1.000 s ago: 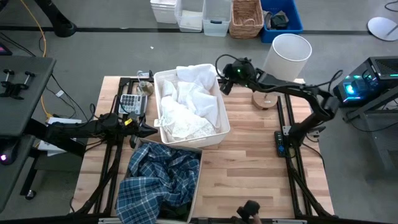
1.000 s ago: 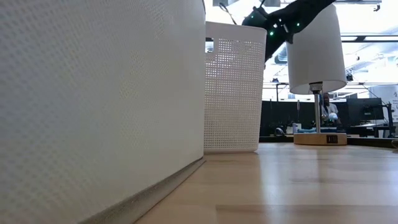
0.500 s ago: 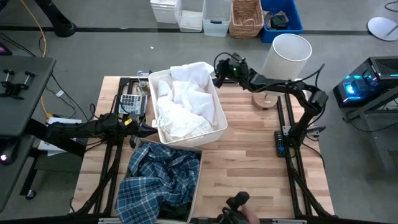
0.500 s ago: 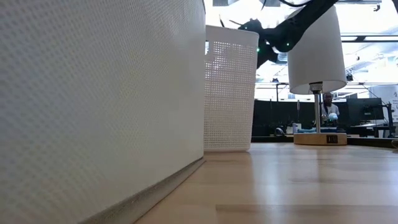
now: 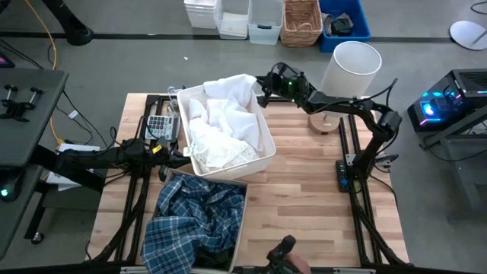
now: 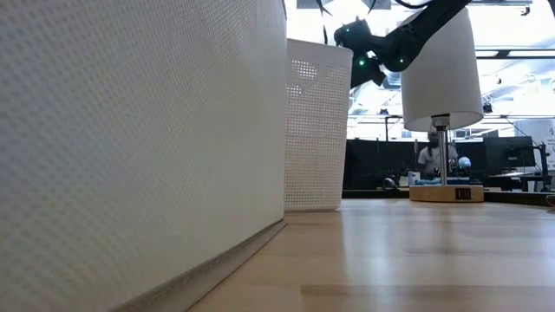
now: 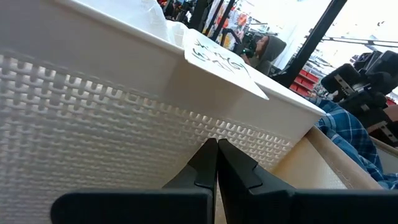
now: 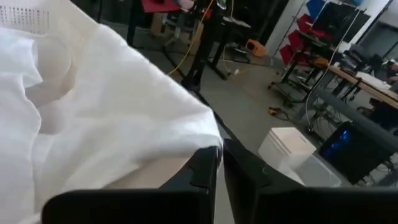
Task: Sort clothes
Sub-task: Adjust the white bin, then adjust the white shirt
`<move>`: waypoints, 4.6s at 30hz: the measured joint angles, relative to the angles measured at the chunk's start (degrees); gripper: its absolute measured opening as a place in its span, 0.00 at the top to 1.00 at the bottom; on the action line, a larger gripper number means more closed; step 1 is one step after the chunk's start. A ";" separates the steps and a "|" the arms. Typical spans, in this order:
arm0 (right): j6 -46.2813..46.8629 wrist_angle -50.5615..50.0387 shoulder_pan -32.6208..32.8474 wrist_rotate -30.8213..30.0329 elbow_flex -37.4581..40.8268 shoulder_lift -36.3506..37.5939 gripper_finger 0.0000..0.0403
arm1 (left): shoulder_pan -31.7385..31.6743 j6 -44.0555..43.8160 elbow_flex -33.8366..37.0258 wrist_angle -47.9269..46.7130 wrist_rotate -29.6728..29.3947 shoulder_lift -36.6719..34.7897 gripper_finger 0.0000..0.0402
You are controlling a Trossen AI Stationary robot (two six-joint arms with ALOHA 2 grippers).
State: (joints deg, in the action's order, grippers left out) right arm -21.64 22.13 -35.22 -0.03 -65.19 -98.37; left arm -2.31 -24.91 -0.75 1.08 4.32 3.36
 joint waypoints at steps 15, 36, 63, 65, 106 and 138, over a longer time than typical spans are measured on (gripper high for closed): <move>12.74 8.25 2.82 16.68 -5.25 4.24 0.99 | 0.00 0.00 0.00 0.00 0.00 0.02 1.00; 16.59 -29.10 23.35 12.89 -9.42 4.17 0.81 | 0.00 0.00 0.00 0.00 0.00 0.00 1.00; 11.70 -43.98 21.21 20.40 -7.72 20.08 0.37 | -0.02 0.00 0.00 0.00 0.00 0.02 1.00; 13.20 -43.49 20.70 20.37 -4.31 24.13 0.37 | -0.02 0.00 -0.02 0.00 0.00 0.02 1.00; 42.17 1.91 29.18 6.32 64.50 55.70 1.00 | 0.00 0.00 0.00 0.00 0.00 0.02 1.00; 42.15 -18.34 29.64 3.50 64.63 97.58 1.00 | -0.01 0.00 -0.02 0.00 -0.03 0.02 1.00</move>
State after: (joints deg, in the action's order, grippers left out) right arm 20.51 3.79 -5.58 3.46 -0.56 -0.79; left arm -2.32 -24.90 -0.78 1.08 4.29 3.38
